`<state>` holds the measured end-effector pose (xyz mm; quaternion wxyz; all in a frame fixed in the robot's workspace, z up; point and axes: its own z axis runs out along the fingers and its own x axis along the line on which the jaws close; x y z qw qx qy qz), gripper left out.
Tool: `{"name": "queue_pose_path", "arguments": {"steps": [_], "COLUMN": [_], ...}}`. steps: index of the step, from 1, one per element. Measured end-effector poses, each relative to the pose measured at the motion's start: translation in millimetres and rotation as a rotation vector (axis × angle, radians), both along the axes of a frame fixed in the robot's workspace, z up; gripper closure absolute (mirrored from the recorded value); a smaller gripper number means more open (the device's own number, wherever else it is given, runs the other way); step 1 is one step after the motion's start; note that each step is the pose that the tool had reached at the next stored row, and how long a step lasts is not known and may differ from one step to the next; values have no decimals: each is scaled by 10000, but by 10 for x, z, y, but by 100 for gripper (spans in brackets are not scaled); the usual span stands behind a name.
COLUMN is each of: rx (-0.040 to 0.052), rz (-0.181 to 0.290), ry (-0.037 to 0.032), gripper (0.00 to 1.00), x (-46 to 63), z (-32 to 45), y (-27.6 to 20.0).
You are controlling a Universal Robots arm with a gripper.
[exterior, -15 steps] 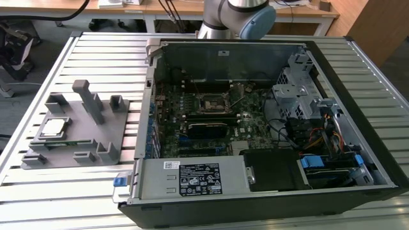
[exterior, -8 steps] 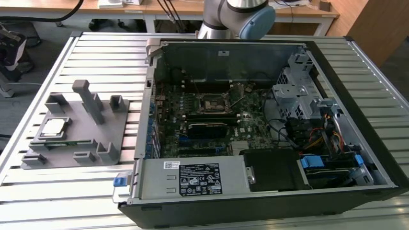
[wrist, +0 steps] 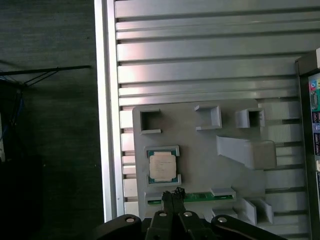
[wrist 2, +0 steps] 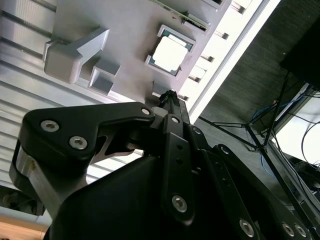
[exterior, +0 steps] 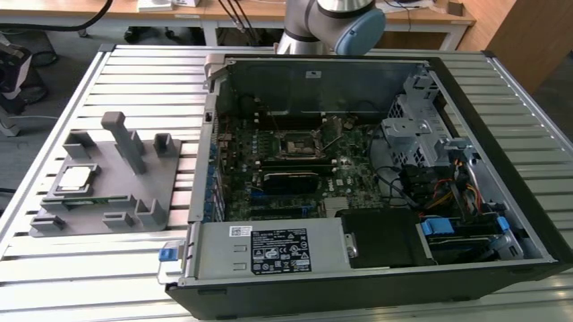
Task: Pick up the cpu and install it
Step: 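Pick up the cpu and move it towards the insertion slot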
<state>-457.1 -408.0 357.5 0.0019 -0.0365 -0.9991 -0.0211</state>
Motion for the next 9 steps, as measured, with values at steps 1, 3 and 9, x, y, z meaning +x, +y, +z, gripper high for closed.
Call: {"name": "queue_pose_path", "arguments": {"steps": [1, 3, 9], "rx": [0, 0, -6], "rz": [1, -1, 809], "ry": [-1, 3, 10], "gripper": [89, 89, 89], "x": [0, -1, -5], "z": [0, -1, -9], "y": [0, 1, 1]}}
